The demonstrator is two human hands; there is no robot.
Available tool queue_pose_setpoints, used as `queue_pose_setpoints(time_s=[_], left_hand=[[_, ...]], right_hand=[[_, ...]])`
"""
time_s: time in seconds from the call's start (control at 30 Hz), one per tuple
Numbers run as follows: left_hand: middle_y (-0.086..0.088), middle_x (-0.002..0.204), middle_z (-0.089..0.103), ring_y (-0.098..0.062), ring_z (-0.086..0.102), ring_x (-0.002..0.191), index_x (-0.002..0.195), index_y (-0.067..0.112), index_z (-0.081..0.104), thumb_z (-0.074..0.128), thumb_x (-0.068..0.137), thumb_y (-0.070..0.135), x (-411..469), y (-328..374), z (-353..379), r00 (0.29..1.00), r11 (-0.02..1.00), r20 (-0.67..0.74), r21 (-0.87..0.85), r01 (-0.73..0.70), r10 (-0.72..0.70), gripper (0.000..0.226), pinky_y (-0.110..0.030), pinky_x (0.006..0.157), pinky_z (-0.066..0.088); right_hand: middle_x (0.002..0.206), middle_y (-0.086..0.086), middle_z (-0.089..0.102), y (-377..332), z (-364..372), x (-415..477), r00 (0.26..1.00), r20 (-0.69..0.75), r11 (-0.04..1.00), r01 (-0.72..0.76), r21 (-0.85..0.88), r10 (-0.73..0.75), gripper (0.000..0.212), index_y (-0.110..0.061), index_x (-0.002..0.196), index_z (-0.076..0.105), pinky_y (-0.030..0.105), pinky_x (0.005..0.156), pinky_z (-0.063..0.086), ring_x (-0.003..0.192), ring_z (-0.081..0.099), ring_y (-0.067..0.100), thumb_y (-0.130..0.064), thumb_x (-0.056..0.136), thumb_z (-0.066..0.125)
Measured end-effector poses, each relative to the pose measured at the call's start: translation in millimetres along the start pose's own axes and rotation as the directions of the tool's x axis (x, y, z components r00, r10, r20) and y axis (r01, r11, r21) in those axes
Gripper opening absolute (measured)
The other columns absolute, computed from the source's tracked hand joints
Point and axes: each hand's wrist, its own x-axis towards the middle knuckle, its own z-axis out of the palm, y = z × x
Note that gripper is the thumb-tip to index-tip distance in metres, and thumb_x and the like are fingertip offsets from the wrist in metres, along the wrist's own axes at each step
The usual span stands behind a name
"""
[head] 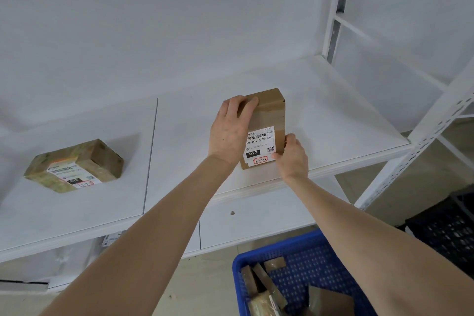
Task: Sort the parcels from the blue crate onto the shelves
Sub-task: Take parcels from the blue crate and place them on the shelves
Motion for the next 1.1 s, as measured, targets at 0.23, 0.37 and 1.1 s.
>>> queue_pose_setpoints(time_s=[0.23,0.37,1.1], left_hand=[[-0.017,0.121,0.055,-0.037,0.052,0.109,0.129,0.007,0.054,0.058,0.066,-0.014,19.4,-18.5,8.4,1.0,1.0,-0.006,0.017,0.006,-0.006,0.066,-0.04,0.081,0.052],[-0.014,0.126,0.052,-0.033,0.048,0.115,0.132,0.009,0.051,0.059,0.07,-0.012,31.5,-32.6,14.0,1.0,0.999,0.01,0.027,0.023,-0.024,0.066,-0.038,0.086,0.049],[-0.011,0.127,0.049,-0.03,0.046,0.115,0.133,0.011,0.049,0.056,0.069,-0.014,71.5,-79.1,34.4,1.0,0.999,-0.001,0.034,0.032,-0.032,0.069,-0.032,0.09,0.046]], right_hand=[[0.117,0.012,0.055,-12.6,9.9,19.8,1.0,0.004,1.0,-0.008,0.017,0.008,0.035,-0.005,0.117,0.045,0.035,0.077,0.039,0.104,0.057,0.034,-0.01,0.088,0.064],[0.117,0.012,0.054,-21.5,18.4,35.4,1.0,0.006,1.0,0.0,0.023,0.0,0.036,-0.005,0.118,0.044,0.034,0.077,0.039,0.104,0.057,0.034,-0.01,0.088,0.064],[0.118,0.013,0.054,-45.9,48.6,83.6,1.0,0.0,0.999,0.022,0.041,-0.022,0.036,-0.006,0.119,0.043,0.036,0.077,0.04,0.105,0.056,0.033,-0.011,0.09,0.062]])
